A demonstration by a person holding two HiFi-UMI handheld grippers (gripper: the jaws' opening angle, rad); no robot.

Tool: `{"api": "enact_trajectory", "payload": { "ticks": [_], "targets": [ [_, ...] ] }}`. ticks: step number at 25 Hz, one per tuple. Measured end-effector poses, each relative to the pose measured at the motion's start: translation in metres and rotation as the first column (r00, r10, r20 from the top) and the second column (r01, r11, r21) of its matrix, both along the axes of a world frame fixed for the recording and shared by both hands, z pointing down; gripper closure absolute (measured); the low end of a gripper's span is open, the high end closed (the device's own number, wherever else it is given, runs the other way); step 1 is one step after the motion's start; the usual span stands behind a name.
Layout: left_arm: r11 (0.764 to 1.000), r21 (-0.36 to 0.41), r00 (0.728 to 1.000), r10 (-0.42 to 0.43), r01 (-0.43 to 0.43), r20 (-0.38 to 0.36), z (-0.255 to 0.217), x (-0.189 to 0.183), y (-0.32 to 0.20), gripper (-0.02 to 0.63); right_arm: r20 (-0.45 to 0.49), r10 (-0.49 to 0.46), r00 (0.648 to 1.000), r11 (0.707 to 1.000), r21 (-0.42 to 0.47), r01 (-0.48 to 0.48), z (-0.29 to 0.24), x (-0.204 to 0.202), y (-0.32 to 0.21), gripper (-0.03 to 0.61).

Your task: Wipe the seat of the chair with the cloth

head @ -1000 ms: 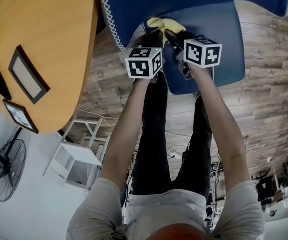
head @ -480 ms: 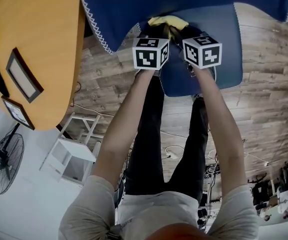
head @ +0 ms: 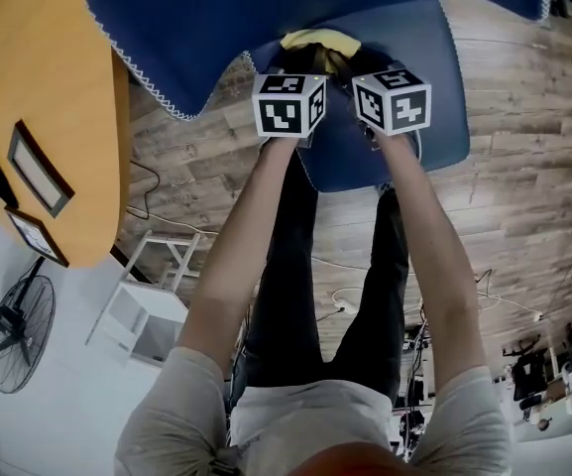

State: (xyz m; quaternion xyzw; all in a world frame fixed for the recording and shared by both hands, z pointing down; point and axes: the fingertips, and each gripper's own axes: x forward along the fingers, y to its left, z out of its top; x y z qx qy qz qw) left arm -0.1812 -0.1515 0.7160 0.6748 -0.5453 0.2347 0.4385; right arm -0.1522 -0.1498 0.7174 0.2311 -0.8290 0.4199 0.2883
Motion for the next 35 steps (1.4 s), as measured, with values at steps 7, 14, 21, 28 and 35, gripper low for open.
{"api": "enact_trajectory", "payload": {
  "ticks": [7,14,21,28,35],
  "targets": [
    [0.999,0.014,1.000,0.030,-0.030,-0.004,0.002,0.019,-0.009,0.588,0.007,0.020,1.000,1.000,0.002,-0.020,0.001,0.019,-0.007,0.514],
    [0.997,0.033,0.997,0.070,-0.071,0.010,0.003,0.037,-0.018,0.588,0.021,0.049,0.999,0.999,-0.001,-0.049,0.002,0.038,-0.011,0.514],
    [0.988,0.033,0.989,0.150,-0.150,-0.014,0.005,0.076,-0.036,0.588,0.003,0.084,0.996,0.996,0.007,-0.084,0.003,0.075,-0.027,0.514],
    [0.966,0.052,0.965,0.257,-0.255,-0.055,0.004,0.133,-0.051,0.588,-0.018,0.174,0.985,0.985,0.008,-0.174,0.004,0.132,-0.039,0.514],
    [0.939,0.057,0.937,0.344,-0.340,-0.066,0.005,0.188,-0.048,0.588,-0.026,0.296,0.955,0.955,-0.014,-0.297,0.007,0.187,-0.033,0.514]
  ]
}}
